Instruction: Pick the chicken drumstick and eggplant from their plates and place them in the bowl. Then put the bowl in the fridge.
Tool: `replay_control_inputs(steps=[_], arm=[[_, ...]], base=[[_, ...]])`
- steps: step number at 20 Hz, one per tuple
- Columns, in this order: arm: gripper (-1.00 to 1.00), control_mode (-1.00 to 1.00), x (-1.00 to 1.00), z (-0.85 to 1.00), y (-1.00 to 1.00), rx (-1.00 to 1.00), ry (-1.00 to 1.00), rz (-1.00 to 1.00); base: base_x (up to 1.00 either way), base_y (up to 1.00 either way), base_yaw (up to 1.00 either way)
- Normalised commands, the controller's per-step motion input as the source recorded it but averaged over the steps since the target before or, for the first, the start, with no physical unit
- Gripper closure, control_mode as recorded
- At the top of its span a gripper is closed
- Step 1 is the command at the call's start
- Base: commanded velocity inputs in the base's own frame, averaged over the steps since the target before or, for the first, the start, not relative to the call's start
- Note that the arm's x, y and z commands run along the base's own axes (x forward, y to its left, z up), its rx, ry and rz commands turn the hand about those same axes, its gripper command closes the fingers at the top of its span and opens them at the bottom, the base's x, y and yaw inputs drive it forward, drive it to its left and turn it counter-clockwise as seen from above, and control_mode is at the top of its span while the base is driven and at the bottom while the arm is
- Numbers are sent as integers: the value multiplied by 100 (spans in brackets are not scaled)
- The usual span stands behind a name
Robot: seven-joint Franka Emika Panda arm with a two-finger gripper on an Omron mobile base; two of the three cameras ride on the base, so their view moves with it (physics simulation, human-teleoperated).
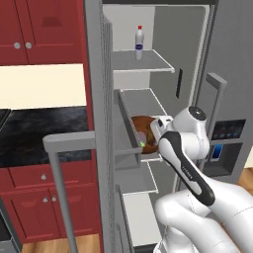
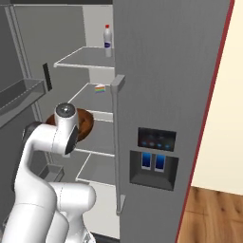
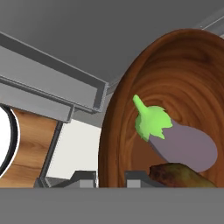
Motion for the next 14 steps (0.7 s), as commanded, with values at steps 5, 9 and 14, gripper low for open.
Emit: replay_control_inputs(steps=[5,9,14], arm=[[100,100,0,0,0,0,0,0],[100,100,0,0,0,0,0,0],[100,100,0,0,0,0,0,0]], base=[[0,-15,-4],[0,0,0],[0,0,0]])
